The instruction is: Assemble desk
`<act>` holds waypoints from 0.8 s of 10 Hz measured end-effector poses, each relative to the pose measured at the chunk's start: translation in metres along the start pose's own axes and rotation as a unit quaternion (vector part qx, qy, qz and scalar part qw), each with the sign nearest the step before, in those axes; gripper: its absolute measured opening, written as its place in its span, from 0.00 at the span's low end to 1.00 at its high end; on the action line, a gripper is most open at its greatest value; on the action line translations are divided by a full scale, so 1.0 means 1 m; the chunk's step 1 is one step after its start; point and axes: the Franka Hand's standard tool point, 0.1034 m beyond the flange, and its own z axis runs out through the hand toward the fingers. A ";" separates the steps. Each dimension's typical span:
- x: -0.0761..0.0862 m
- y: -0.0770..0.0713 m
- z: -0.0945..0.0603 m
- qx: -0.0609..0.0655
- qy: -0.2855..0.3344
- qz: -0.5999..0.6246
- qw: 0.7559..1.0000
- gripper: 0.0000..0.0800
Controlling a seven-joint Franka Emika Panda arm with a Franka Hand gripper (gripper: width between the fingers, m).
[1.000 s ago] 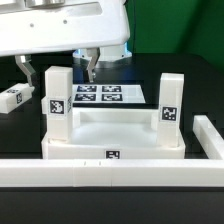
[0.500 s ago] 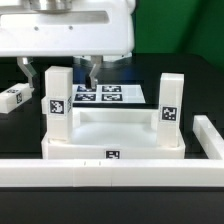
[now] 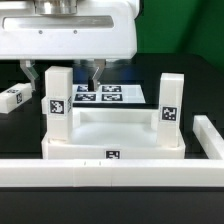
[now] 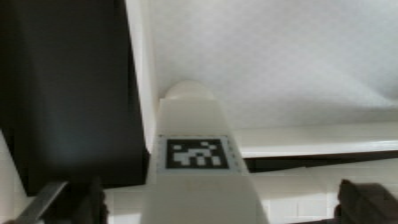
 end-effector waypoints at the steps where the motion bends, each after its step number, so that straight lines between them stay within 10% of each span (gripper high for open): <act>1: 0.000 0.000 0.000 0.000 0.000 0.000 1.000 0.81; 8: 0.003 0.010 -0.004 -0.004 -0.009 -0.006 1.000 0.81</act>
Offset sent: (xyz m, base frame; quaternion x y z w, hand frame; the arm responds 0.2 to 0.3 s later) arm 0.0000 0.0000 0.0000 0.0000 0.0000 0.0000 1.0000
